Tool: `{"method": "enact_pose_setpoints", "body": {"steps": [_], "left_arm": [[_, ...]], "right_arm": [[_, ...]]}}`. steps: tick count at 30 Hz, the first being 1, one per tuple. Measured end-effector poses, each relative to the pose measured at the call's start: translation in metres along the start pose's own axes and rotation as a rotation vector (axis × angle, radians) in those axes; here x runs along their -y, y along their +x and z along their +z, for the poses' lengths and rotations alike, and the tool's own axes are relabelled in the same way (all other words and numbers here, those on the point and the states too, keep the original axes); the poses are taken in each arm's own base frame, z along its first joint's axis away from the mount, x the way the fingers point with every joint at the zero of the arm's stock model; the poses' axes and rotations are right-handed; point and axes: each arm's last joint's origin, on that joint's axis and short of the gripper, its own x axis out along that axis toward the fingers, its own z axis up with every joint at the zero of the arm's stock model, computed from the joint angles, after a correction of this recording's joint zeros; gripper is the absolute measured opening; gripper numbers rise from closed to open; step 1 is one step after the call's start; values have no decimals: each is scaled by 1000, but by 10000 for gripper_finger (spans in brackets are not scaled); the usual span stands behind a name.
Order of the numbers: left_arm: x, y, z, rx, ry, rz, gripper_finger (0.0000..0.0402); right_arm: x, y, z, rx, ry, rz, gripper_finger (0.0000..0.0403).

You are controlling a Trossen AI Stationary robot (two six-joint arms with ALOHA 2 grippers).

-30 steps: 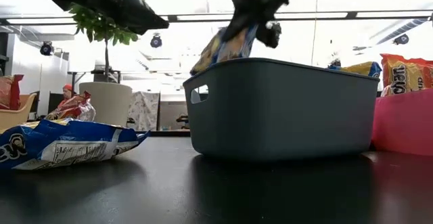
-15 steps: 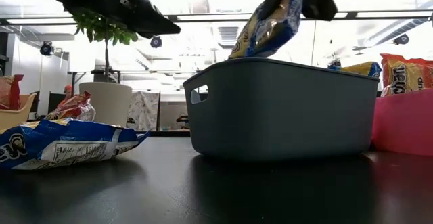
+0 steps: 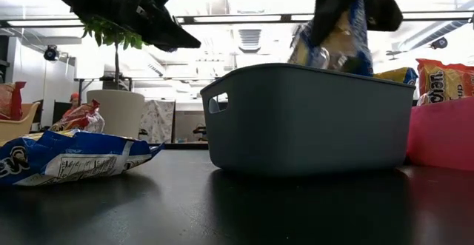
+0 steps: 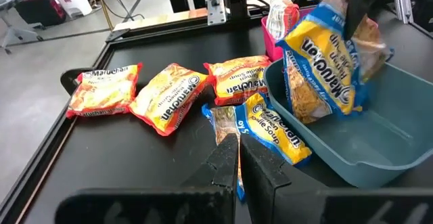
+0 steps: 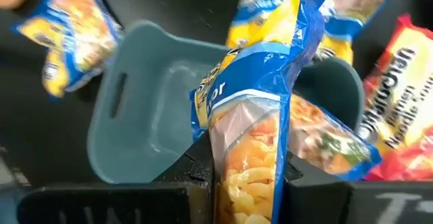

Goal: Sort Maruchan noodles
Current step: Put the top blue noodle pack into the blue bin

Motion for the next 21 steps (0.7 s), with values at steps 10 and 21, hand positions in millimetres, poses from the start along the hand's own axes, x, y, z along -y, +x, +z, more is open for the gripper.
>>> {"method": "enact_pose_setpoints", "body": {"steps": [10, 21], "left_arm": [[3, 4, -3, -19, -46, -15, 0], [13, 6, -2, -18, -44, -53, 0]], "right_arm": [[3, 4, -3, 90, -13, -82, 54], [-2, 25, -15, 115, -59, -146, 54]]}}
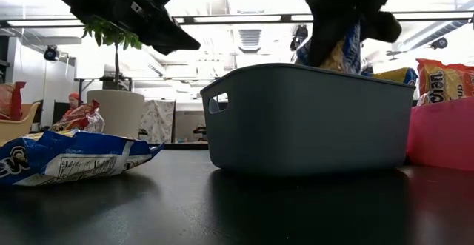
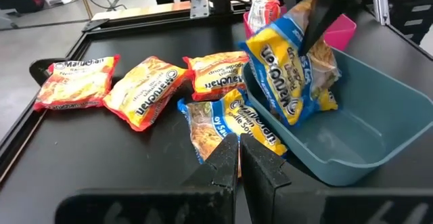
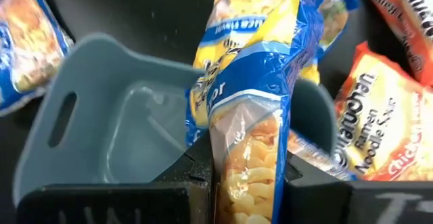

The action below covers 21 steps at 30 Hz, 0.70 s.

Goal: Sort Maruchan noodles
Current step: Put the top blue noodle pack into the blue bin

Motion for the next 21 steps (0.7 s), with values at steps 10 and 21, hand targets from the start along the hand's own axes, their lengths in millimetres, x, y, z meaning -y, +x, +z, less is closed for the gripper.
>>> {"method": "enact_pose_setpoints", "body": {"steps": [10, 21], "left_arm": [[1, 0, -3, -10, 1, -3, 0], [2, 1, -7, -21, 0, -5, 0]], "right_arm": [[-10, 18, -12, -29, -29, -22, 101], [-7, 2, -6, -24, -7, 27, 127]]}}
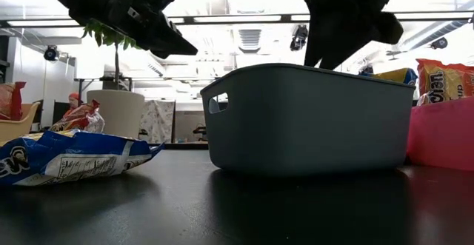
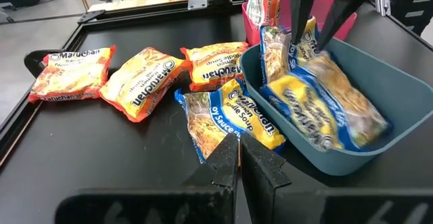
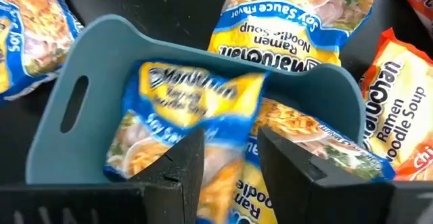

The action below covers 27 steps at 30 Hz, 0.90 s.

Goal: Sort Maruchan noodles
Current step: Put the top blue noodle pack into the blue bin, then put the middle orange noodle pack into the red bin

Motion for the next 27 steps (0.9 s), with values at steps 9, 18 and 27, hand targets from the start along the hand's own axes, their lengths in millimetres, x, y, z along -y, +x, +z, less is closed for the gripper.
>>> {"method": "enact_pose_setpoints", "body": {"steps": [9, 18, 27], "left_arm": [[1, 3, -4, -17, -15, -4, 0], [1, 21, -14, -51, -23, -10, 0], [0, 35, -22, -73, -58, -13, 0]], "right_arm": [[10, -28, 9, 23, -28, 45, 127], [26, -34, 30, 77, -143, 12, 120], [59, -6, 62, 66, -327, -142, 91]]}}
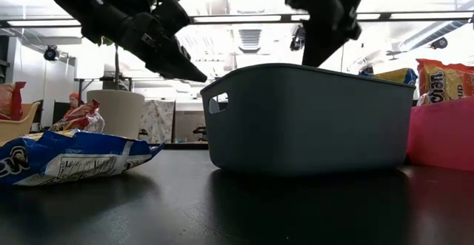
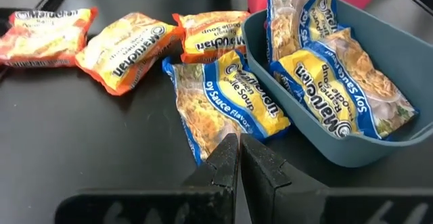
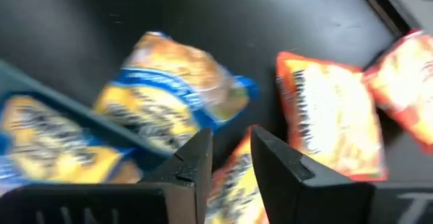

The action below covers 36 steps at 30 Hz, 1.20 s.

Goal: Sort Maruchan noodles
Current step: Put the middle orange noodle pack into the red bin

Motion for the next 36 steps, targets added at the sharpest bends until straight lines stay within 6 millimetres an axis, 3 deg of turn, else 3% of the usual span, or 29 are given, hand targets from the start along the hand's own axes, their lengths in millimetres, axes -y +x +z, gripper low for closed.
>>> {"method": "enact_pose_setpoints", "body": {"steps": [9, 16, 20, 25, 29, 32, 36], "left_arm": [[0, 1, 0, 7, -24, 0, 0], [-1, 1, 3, 33, -13, 7, 0], [-1, 1, 5, 49, 13, 20, 0], [-2, 0, 12, 70, 55, 26, 0], [-3, 0, 19, 89, 115, 35, 0], [-4, -1, 24, 103, 164, 43, 0], [-7, -1, 30, 117, 198, 63, 0]], "right_arm": [[53, 35, 0, -30, -32, -92, 54], [113, 70, -27, -90, 135, -148, 32], [134, 93, -43, -135, 270, -109, 20], [136, 111, -45, -102, 318, 3, 10], [119, 118, -22, 88, 255, 266, 9], [109, 109, -1, 251, 204, 433, 9], [115, 90, 14, 343, 152, 458, 9]]}}
